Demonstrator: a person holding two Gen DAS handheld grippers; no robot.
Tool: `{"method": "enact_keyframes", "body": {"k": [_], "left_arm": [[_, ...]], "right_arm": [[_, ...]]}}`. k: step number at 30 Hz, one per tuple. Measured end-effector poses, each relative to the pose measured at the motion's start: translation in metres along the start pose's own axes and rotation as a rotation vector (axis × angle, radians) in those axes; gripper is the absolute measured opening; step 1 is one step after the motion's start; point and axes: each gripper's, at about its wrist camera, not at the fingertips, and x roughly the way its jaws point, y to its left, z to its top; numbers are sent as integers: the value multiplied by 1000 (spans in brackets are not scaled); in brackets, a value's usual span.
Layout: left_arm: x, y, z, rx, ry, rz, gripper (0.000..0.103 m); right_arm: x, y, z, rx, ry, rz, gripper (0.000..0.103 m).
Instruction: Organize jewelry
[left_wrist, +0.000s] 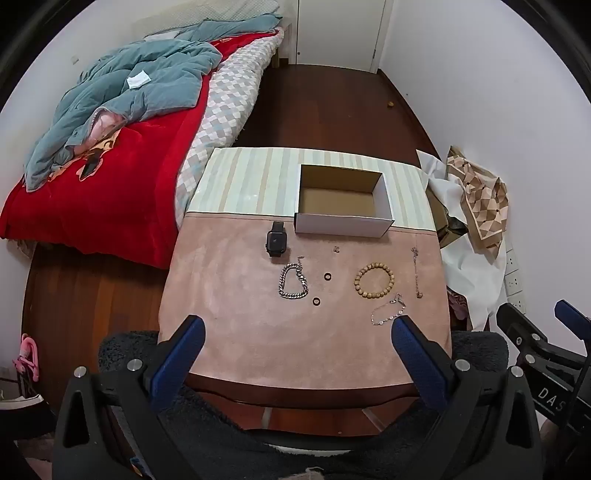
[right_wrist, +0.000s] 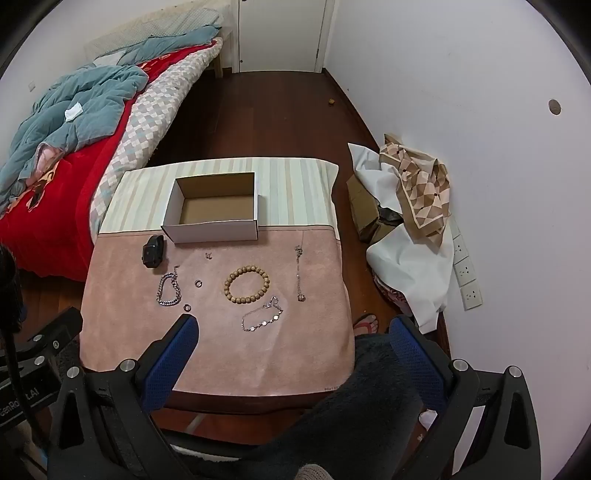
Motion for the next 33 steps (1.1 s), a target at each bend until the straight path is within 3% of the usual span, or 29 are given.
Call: {"method": "enact_keyframes", "body": {"k": [33], "left_arm": [[-8,-5,1,32,-29,26,103]], "right_arm": [[-12,-3,1,1,-5,-7,103]]}}
